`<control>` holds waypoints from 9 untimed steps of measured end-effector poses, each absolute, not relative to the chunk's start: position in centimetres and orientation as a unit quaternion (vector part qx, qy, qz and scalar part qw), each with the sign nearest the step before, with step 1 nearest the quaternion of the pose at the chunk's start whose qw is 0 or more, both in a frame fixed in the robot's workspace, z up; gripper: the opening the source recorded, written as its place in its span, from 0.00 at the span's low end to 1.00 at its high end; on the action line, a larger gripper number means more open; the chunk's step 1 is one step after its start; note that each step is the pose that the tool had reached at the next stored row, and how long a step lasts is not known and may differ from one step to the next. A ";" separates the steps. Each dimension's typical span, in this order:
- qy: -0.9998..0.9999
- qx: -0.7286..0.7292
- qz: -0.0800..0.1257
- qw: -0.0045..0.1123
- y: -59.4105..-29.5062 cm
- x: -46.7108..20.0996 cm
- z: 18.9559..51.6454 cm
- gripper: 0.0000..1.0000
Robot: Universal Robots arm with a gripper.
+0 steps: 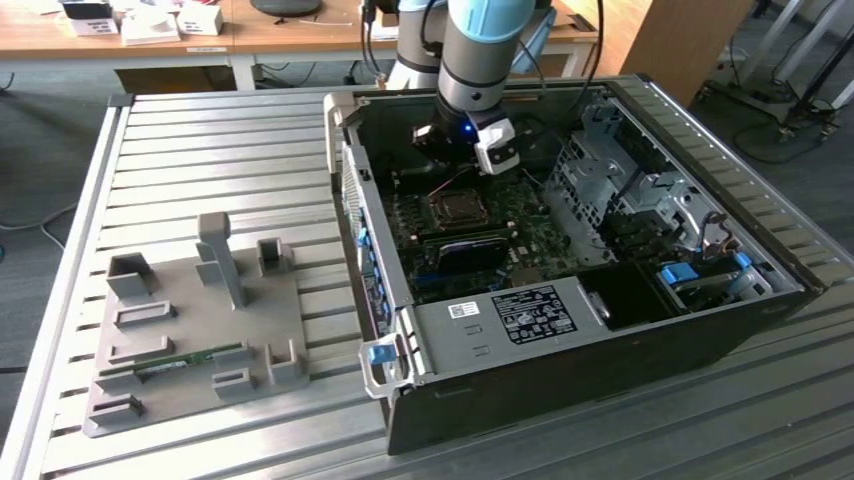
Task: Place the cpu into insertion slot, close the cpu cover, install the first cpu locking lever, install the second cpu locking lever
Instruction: 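Install the first cpu locking lever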
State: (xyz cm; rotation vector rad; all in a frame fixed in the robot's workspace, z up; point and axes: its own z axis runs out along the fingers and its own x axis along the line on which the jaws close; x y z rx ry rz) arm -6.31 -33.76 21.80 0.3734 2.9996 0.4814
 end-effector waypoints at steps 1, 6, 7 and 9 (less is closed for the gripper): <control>0.979 0.122 0.157 0.040 -33.8 -6.3 21.8 0.11; 0.979 0.122 0.157 0.040 -33.8 -6.3 21.6 0.11; 0.979 0.122 0.156 0.040 -33.8 -6.3 21.6 0.11; 0.979 0.122 0.157 0.040 -33.8 -6.3 21.6 0.11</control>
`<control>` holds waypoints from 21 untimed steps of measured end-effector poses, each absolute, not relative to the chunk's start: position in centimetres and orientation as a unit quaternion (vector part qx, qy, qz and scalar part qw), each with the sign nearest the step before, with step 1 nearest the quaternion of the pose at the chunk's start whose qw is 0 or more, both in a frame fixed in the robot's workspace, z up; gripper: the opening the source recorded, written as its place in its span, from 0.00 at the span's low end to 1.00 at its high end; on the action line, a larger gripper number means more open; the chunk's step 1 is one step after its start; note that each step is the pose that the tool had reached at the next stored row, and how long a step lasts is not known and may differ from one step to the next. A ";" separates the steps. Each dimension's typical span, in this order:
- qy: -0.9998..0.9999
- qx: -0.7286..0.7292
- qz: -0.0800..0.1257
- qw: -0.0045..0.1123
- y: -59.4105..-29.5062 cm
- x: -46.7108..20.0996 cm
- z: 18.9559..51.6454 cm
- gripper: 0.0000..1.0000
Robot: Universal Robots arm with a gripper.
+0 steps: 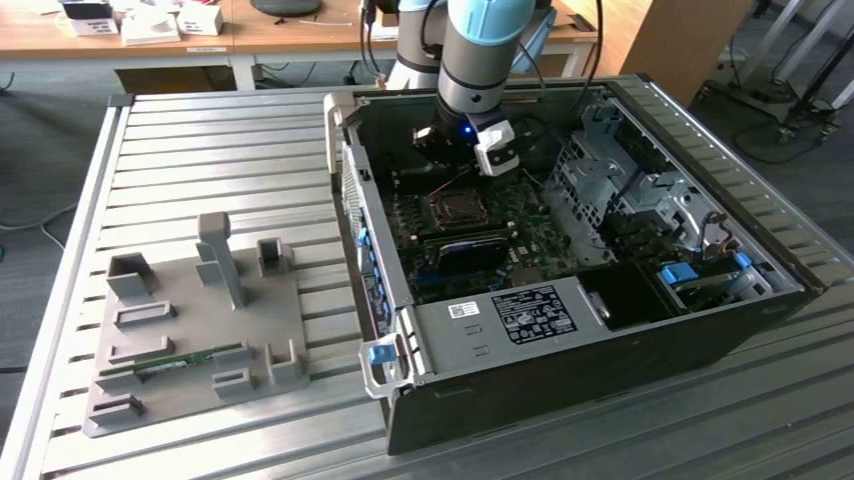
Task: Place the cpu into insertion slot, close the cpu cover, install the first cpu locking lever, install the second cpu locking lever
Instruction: 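Install the first cpu locking lever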
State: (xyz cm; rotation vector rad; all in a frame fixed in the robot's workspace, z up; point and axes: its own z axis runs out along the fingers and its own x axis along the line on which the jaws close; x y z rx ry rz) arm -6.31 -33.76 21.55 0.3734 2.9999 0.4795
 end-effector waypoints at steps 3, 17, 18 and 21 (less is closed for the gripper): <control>0.979 0.122 0.157 0.040 -33.8 -6.3 21.6 0.11; 0.979 0.122 0.156 0.040 -33.9 -6.3 21.8 0.11; 0.979 0.122 0.157 0.040 -33.9 -6.3 21.8 0.11; 0.979 0.122 0.157 0.040 -33.9 -6.3 21.7 0.11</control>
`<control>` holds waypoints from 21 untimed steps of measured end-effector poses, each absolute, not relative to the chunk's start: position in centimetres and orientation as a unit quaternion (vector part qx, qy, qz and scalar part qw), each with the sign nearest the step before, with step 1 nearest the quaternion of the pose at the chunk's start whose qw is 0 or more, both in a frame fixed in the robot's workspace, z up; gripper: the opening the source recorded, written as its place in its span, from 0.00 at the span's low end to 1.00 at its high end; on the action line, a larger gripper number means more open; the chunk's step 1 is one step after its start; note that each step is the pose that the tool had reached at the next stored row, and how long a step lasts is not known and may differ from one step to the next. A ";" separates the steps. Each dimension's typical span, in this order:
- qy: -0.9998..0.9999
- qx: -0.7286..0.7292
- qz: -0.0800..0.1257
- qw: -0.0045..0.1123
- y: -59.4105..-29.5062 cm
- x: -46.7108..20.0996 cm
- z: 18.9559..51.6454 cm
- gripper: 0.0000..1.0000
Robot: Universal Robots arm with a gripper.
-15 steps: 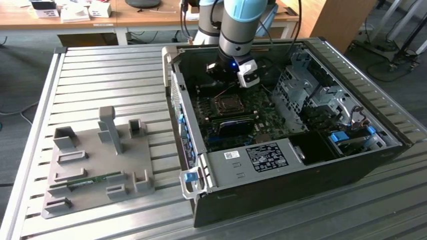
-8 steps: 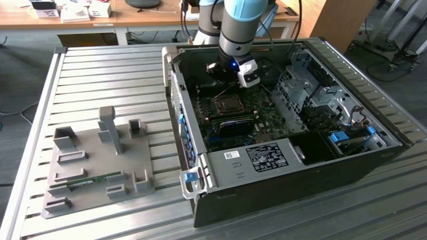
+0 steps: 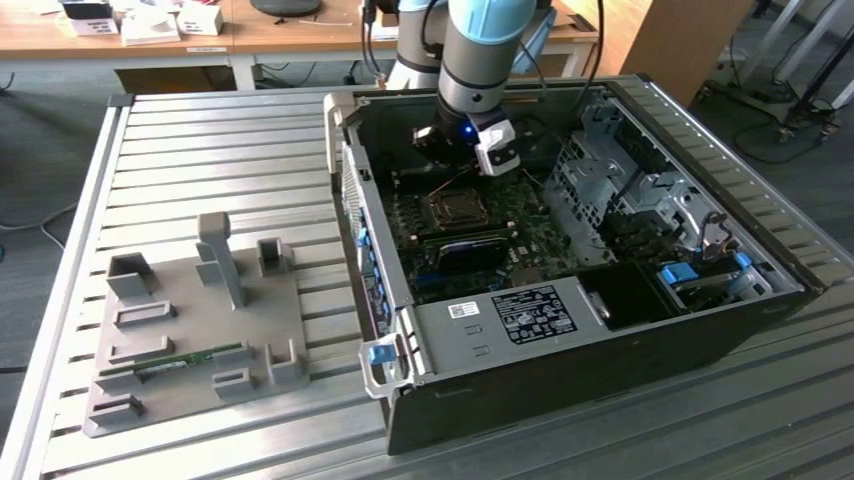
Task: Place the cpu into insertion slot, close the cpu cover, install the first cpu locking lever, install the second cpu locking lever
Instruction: 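Install the first cpu locking lever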
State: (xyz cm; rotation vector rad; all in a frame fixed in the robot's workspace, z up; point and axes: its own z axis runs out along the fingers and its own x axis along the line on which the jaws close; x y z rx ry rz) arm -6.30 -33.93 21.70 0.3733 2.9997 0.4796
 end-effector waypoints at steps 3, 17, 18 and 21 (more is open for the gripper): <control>0.979 0.122 0.157 0.040 -33.9 -6.3 21.6 0.11; 0.980 0.118 0.157 0.040 -33.9 -5.9 21.3 0.11; 0.980 0.118 0.157 0.040 -33.9 -5.9 21.3 0.11; 0.980 0.118 0.157 0.040 -33.9 -5.8 21.2 0.11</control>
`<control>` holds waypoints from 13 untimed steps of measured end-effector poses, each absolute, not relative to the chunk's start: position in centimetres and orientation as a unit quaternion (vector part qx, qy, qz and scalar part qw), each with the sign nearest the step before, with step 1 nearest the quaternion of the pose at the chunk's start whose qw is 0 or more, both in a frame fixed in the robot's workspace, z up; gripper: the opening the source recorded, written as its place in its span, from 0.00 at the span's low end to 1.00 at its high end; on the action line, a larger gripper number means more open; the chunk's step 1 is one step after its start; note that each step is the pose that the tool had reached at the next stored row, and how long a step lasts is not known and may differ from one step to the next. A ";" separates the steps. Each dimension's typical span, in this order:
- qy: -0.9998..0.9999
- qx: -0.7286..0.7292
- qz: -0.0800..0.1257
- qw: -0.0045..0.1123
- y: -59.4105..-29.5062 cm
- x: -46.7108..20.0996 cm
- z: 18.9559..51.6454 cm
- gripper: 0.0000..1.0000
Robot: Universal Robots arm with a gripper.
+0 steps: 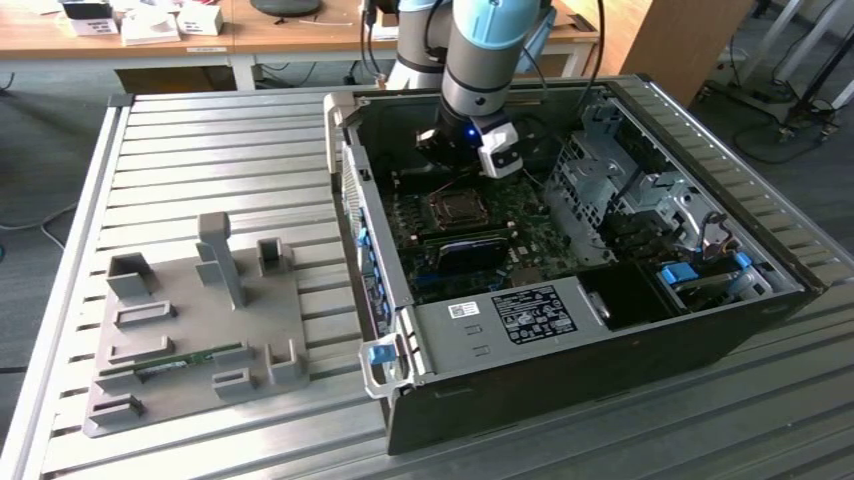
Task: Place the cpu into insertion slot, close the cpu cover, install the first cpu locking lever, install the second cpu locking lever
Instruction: 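Install the first cpu locking lever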
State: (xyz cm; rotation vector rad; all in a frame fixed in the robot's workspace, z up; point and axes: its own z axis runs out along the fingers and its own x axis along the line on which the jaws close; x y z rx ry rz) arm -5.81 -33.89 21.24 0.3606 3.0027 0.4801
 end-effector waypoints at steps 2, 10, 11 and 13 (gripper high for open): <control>0.980 0.118 0.157 0.040 -33.9 -5.8 21.2 0.11; 0.980 0.118 0.157 0.040 -33.8 -5.7 21.0 0.11; 0.980 0.118 0.157 0.040 -33.8 -5.7 21.0 0.11; 0.980 0.118 0.157 0.040 -33.8 -5.7 21.0 0.11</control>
